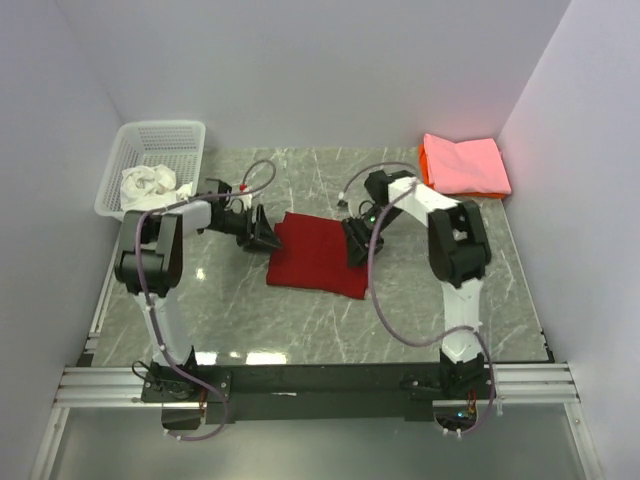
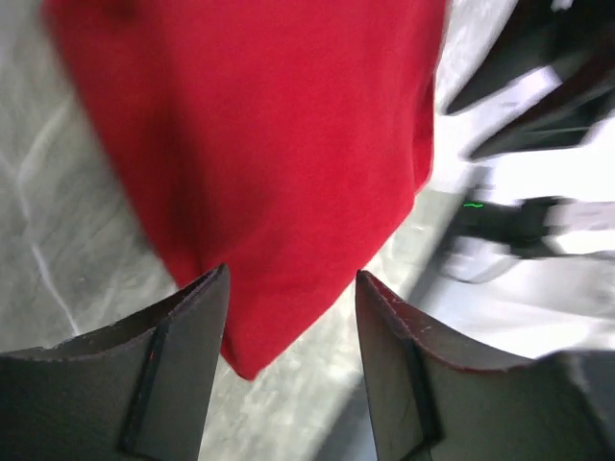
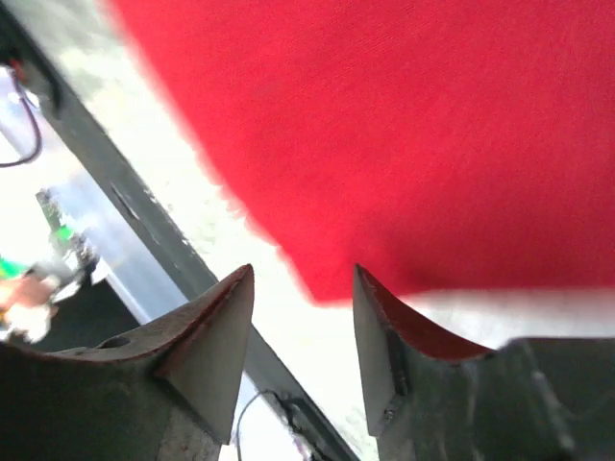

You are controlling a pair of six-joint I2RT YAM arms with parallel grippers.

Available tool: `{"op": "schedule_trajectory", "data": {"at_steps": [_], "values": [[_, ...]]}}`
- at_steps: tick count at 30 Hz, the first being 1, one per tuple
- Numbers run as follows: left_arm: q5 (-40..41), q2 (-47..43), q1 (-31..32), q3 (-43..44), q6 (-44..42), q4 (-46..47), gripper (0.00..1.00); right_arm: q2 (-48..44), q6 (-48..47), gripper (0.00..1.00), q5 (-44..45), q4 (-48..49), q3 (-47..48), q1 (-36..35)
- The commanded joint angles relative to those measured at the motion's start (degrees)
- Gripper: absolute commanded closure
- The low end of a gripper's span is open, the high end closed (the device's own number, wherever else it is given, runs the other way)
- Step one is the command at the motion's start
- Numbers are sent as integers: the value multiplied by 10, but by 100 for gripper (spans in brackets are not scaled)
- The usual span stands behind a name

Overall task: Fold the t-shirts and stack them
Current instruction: Neatly place the folded tshirt to the corner

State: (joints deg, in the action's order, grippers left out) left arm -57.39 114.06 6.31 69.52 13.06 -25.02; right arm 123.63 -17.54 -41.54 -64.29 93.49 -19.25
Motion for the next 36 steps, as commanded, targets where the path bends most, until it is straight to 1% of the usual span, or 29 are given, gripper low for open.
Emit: {"op": "schedule_trajectory", "data": {"at_steps": [1,2,3,4,5,6,7,8,9,10,11,12,14,15,17,18,21,24,27,28,30,31,32,34,36], "values": [[90,-159,41,14,-138,32,39,-166,28,46,-23,88,-72,35],[117,-186,57,-6,-167,45,37,-225,50,45,-25,143,-100,43],[144,-210,97,-20,-222,64,36,-250,68,43,-22,166,-150,53],[196,-255,121,-38,-250,105,35,-295,109,41,-19,208,-176,68],[226,-276,148,-79,-278,133,34,-313,131,40,-16,228,-201,77],[250,-294,201,-103,-336,158,33,-333,153,38,-11,247,-247,86],[296,-321,230,-125,-366,184,33,-361,204,37,0,278,-269,93],[312,-330,257,-168,-394,240,33,-373,230,37,5,294,-292,113],[326,-339,307,-188,-448,268,33,-393,282,36,13,324,-331,121],[342,-339,330,-205,-471,299,33,-402,306,36,14,337,-349,132],[360,-336,351,-231,-491,344,33,-410,326,34,15,348,-365,147],[369,-321,389,-239,-522,364,34,-416,352,31,19,356,-389,152],[386,-298,421,-243,-548,399,35,-433,371,27,28,374,-418,165],[391,-271,450,-239,-555,405,35,-437,388,26,26,380,-427,169],[411,-243,475,-235,-566,440,37,-447,399,25,22,392,-450,177],[421,-216,497,-233,-570,450,37,-453,410,25,21,395,-457,180],[445,-168,528,-218,-577,472,40,-456,435,23,30,414,-482,185],[450,-132,541,-202,-583,472,43,-459,461,20,33,442,-502,190],[446,-107,544,-193,-591,462,51,-447,488,19,38,457,-512,189],[451,-101,544,-185,-589,458,60,-444,496,19,37,463,-515,190],[459,-85,543,-179,-578,455,67,-430,511,18,36,471,-519,190],[469,-83,543,-177,-573,458,75,-426,515,18,34,483,-522,190],[472,-83,540,-174,-561,456,80,-422,522,17,34,486,-524,190],[454,-95,535,-165,-544,446,94,-411,531,17,28,507,-531,190],[433,-116,529,-165,-530,437,99,-402,548,17,21,522,-539,190]]}}
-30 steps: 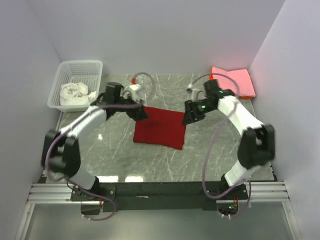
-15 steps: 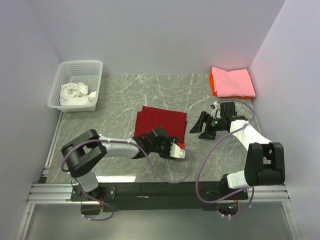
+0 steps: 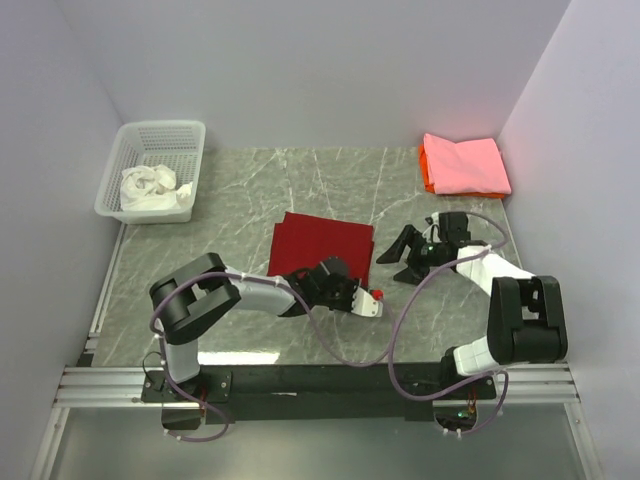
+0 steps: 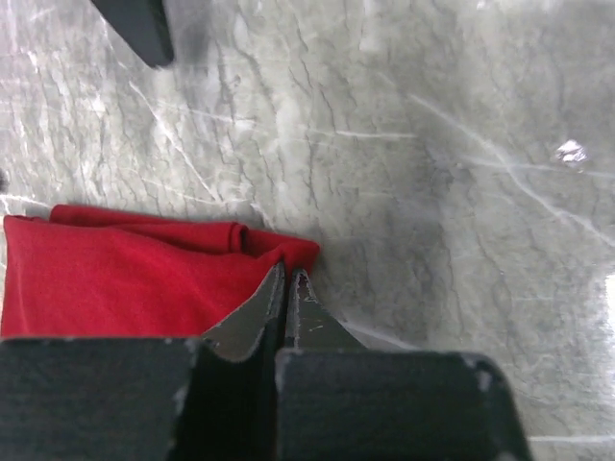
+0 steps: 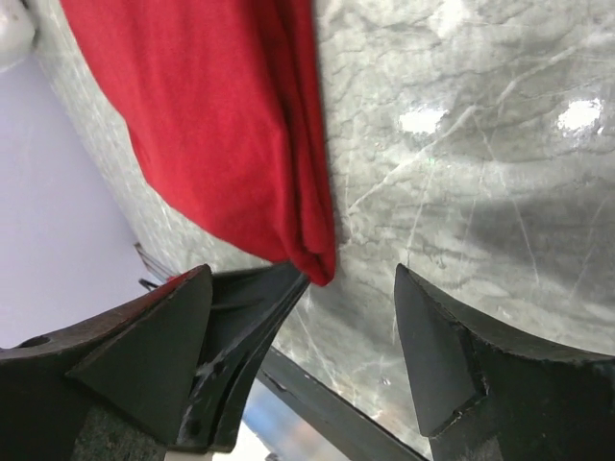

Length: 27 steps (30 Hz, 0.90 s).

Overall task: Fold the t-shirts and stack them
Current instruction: Neatly place the folded tshirt to the corner

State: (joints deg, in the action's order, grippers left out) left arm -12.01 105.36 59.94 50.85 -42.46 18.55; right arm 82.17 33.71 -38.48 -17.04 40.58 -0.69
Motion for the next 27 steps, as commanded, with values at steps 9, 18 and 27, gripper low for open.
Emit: {"op": "schedule_trajectory", "data": {"at_steps": [9,18,27], "values": [[-110,-88,-26,55,93,-35,100,22,107,12,-34,147,-60,4],[-114,-70,-33,73,109,-33,100,33,252,9,-4,287,-120,-45],[-120,-66,-35,84,109,-32,100,50,366,7,60,402,-151,-99]]}}
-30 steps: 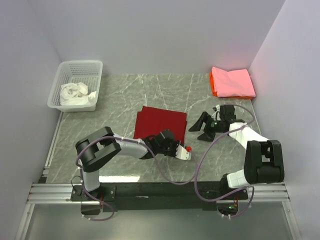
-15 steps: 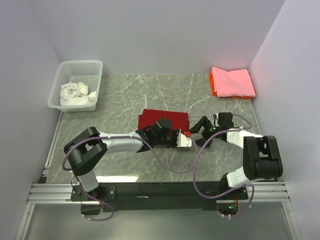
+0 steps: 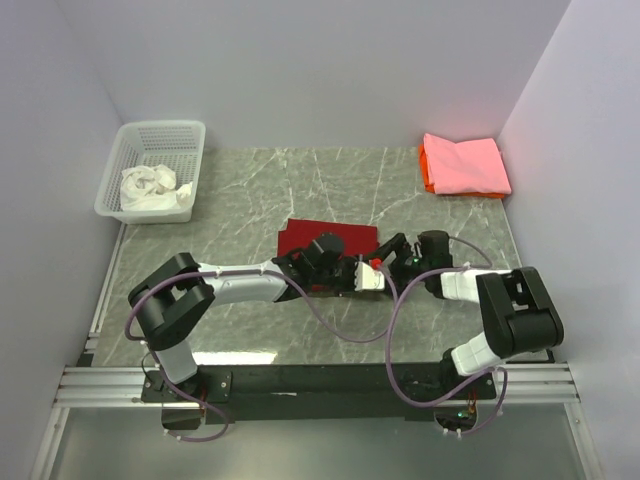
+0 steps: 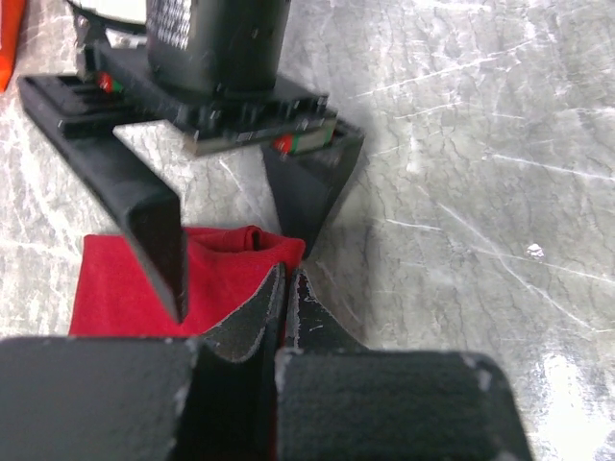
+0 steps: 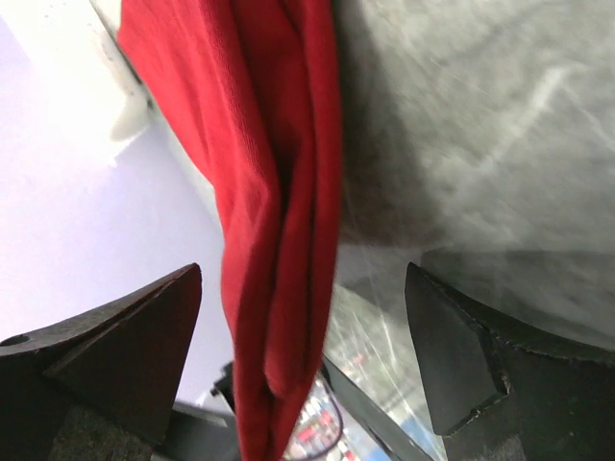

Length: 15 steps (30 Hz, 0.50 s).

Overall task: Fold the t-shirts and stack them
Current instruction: Neatly place the folded tshirt to the corner

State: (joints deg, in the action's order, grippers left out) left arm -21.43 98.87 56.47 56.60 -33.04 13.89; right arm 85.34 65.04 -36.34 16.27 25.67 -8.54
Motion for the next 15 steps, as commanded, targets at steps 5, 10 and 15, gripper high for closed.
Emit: {"op": "schedule_trajectory", "data": {"at_steps": [5,10,15], "values": [[-20,6,0,33,16,17,99,88,66,11,50,90,31,-32],[-12,16,-2,42,24,23,100,134,92,28,54,143,46,-33],[-9,21,-2,47,33,25,99,156,98,39,71,163,54,-35]]}}
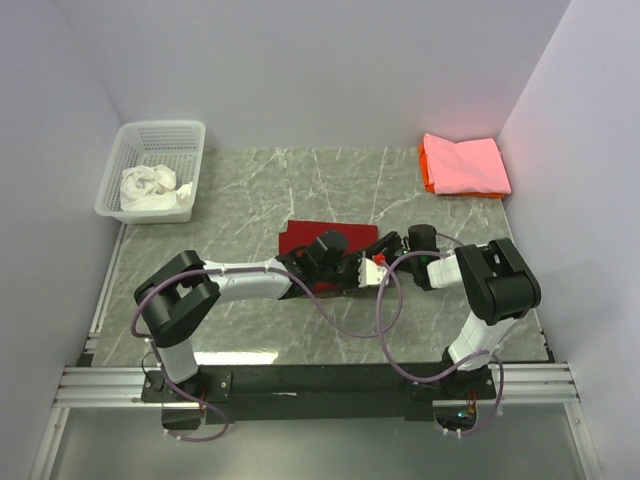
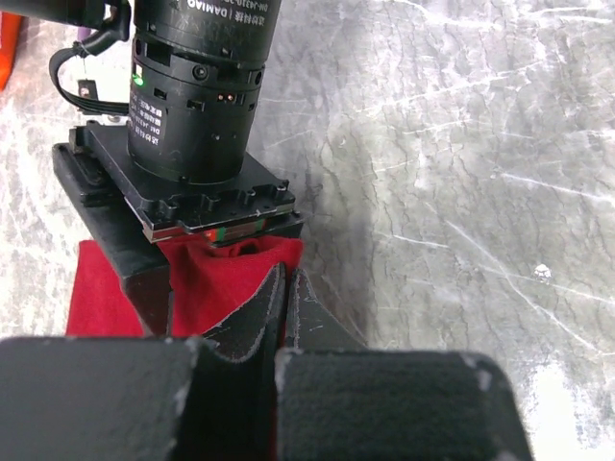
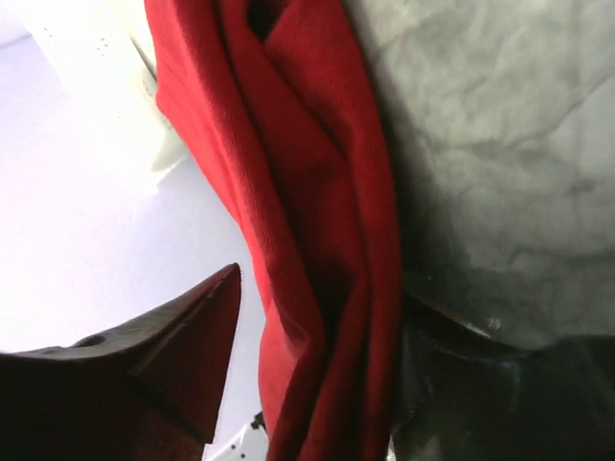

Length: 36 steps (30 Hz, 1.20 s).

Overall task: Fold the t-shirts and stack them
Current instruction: Neatly place the folded tshirt to the corner

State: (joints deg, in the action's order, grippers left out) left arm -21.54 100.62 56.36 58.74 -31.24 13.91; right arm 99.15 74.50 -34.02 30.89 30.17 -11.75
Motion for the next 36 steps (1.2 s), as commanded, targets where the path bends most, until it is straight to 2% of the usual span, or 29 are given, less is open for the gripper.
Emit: {"op": "schedule_trajectory", "data": {"at_steps": [1,2,3,5,6,8,9,10,11,12,13,14,15,17,21,23,24,26,29,32,36], "values": [[-7,5,-1,26,18,25,99,18,1,50,48,18,14,-3],[-5,7,-1,29,18,23,99,21,-3,58,48,20,17,-3],[3,9,-1,33,22,21,94,22,-8,75,43,8,31,-3],[16,12,-1,47,34,2,83,16,-46,92,39,-39,53,3],[25,9,-3,52,51,-7,71,11,-66,100,35,-62,83,8],[25,-16,-19,55,77,-37,61,0,-147,100,34,-157,123,26],[19,-28,-26,54,109,-48,52,1,-180,100,27,-194,171,33],[7,-54,-45,54,124,-60,49,2,-263,100,26,-235,199,38],[3,-66,-54,56,137,-99,43,7,-309,100,32,-327,231,50],[-2,-77,-62,57,156,-119,37,11,-352,100,40,-369,287,56],[-5,-97,-77,58,165,-137,29,20,-429,100,61,-404,315,64],[-12,-107,-85,60,171,-163,21,26,-463,100,74,-462,340,80],[-16,-113,-92,63,178,-211,9,32,-496,100,86,-485,389,88],[-11,-131,-112,68,183,-244,1,63,-589,100,113,-559,448,101],[-7,-146,-135,73,178,-319,1,133,-725,100,167,-640,625,129],[17,-145,-143,73,187,-328,1,175,-765,100,202,-667,680,132],[30,-143,-144,74,195,-332,1,191,-780,100,211,-677,738,133],[34,-138,-156,78,199,-349,1,234,-833,100,227,-705,824,135],[29,-133,-165,81,203,-361,1,277,-864,100,245,-725,919,136],[24,-130,-173,77,203,-361,1,308,-887,100,268,-735,996,136],[20,-118,-178,81,196,-365,0,327,-908,100,303,-717,1038,136]]}}
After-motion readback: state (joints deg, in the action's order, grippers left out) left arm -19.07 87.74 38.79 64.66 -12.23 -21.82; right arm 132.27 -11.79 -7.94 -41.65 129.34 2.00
